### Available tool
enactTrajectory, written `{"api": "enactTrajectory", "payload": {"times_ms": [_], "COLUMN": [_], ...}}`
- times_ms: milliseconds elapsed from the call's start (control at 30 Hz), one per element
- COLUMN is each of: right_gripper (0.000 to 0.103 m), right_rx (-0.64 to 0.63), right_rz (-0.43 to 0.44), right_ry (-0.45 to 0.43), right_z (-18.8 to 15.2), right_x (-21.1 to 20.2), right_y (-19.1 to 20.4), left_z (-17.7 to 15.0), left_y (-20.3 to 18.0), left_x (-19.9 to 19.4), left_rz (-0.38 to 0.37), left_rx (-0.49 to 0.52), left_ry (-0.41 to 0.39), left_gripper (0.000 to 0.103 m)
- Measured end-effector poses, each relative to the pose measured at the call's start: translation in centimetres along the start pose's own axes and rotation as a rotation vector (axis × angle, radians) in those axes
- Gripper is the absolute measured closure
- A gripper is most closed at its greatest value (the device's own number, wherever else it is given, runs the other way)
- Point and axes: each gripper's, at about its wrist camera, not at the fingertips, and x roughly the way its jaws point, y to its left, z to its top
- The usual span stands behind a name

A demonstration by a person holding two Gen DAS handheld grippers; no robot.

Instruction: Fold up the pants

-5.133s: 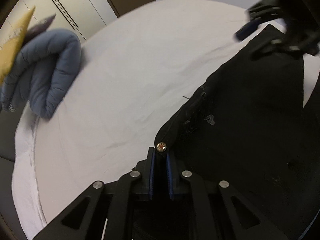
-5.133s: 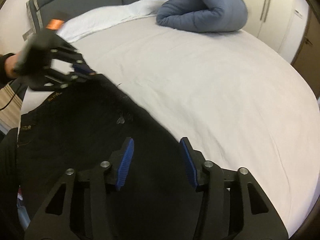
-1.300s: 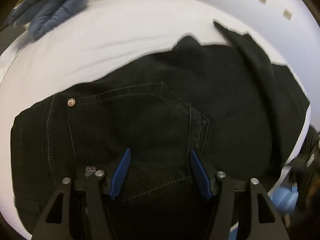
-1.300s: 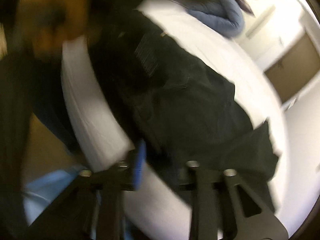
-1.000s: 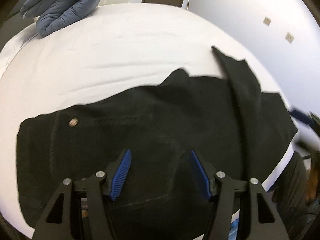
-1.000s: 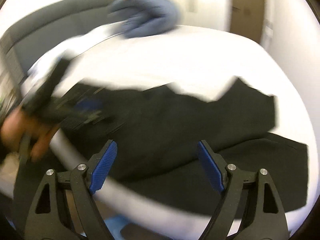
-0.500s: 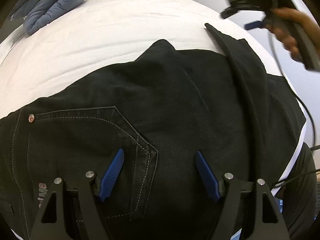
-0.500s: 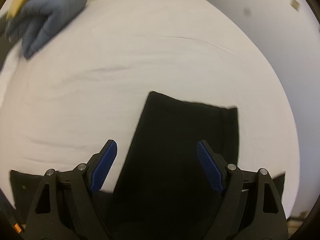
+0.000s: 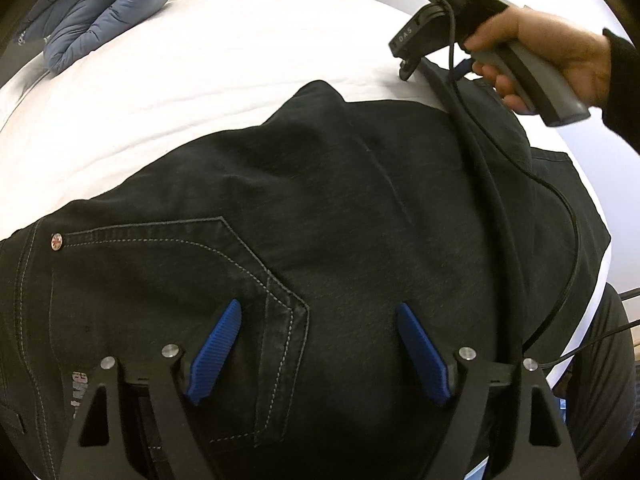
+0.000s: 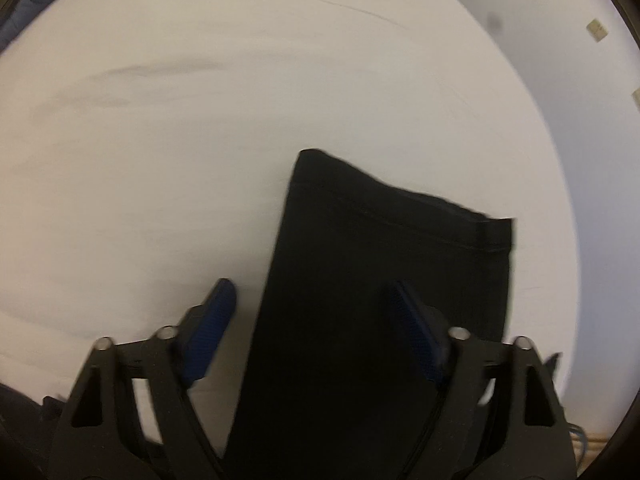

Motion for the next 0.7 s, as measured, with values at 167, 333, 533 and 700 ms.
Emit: {"api": "enactTrajectory", "payload": {"times_ms": [167, 333, 533, 700], "right_gripper": [0.101, 0.101, 0.101, 0.102], "right_rx": [0.031, 0.157, 0.430, 0.675], "right_rz": [0.095, 0.212, 0.318, 0.370], "right_ry": [-0.044, -0.200, -0.389, -0.401], "right_z": [0.4, -2.0, -10.9, -19.7], "right_x": [-0.9, -5.0, -10.0, -8.7], "right_y": [-3.3, -11.6, -25.3, -34.8], "left_z": [0.0, 0.4, 1.0, 1.9], "left_y": [0.1, -0.7, -1.4, -1.6], "left_x": [-0.2, 0.1, 0.4, 0.5], "left_rz": [0.003, 0.001, -0.001, -0.005], "left_rx": [0.000, -0.004, -0.005, -0.012], "left_ry": [0.005, 0.009, 0.024, 0.042], "left_gripper": [0.021, 0.020, 0.018, 0.015]}}
